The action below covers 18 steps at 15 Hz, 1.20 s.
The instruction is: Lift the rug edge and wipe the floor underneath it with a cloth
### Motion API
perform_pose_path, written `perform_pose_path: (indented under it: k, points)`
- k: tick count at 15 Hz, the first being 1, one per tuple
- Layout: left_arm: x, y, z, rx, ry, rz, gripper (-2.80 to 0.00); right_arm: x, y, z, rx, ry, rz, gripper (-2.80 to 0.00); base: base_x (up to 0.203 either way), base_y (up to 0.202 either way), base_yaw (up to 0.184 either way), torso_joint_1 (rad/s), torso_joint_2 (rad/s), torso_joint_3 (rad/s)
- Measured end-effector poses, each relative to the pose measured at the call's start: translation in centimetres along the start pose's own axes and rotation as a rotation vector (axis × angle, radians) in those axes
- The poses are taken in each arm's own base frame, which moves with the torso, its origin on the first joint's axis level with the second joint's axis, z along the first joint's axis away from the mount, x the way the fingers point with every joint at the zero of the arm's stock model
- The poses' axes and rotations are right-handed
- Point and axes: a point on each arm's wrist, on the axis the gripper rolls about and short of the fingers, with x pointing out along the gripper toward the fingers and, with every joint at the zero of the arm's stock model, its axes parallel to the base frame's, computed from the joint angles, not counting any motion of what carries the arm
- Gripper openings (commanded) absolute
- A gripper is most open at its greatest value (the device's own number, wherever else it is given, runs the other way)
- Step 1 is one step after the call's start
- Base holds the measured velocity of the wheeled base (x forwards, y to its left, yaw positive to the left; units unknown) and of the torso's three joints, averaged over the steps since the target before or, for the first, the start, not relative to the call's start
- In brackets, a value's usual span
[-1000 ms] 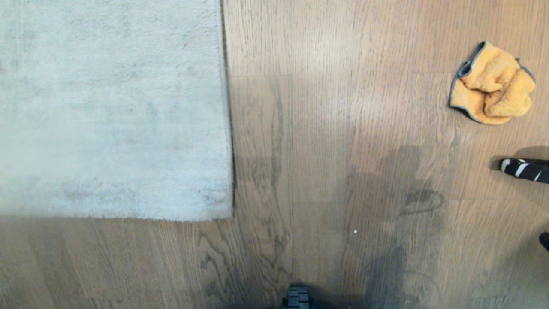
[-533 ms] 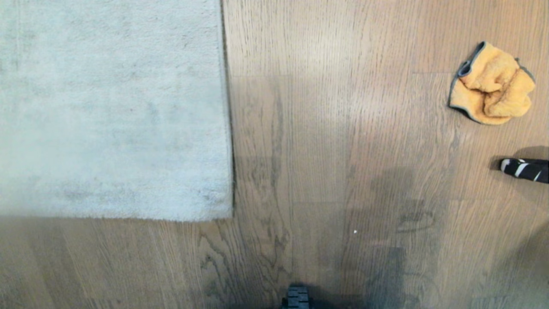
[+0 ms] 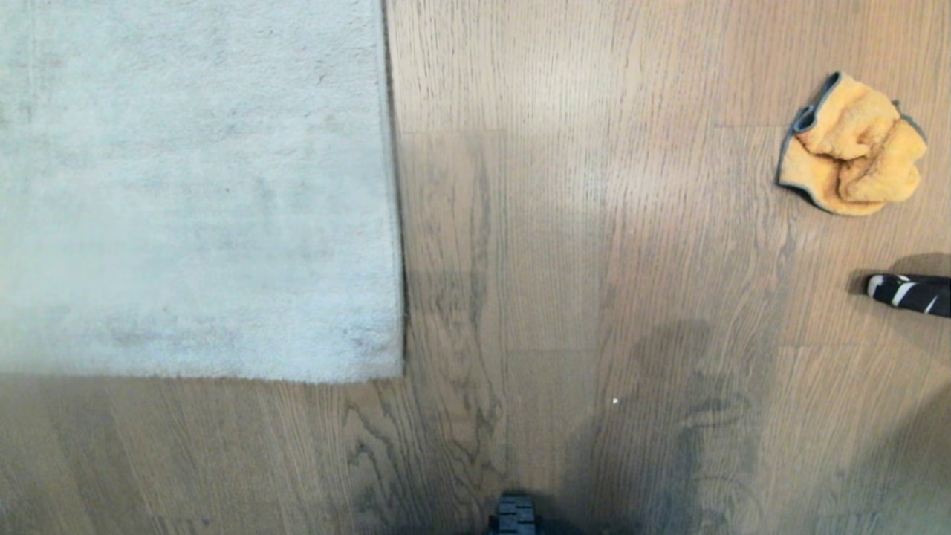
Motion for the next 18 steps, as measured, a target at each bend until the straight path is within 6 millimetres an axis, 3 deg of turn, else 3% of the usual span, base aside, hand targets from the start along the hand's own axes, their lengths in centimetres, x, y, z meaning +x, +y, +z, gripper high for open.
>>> perform_pose_path:
  k: [5, 18]
  points:
    - [0.0, 0.0, 0.0, 0.0, 0.0, 0.001, -2.8, -1.3, 0.1, -0.9, -0.001, -0.06, 0.049, -2.8, 0.0, 0.0, 0.0, 0.0, 0.0, 0.0]
    - [0.0, 0.0, 0.0, -0.002, 0.0, 0.0, -2.8, -1.5, 0.1, -1.0, 0.023, -0.09, 0.046, -2.8, 0.0, 0.0, 0.0, 0.0, 0.0, 0.0]
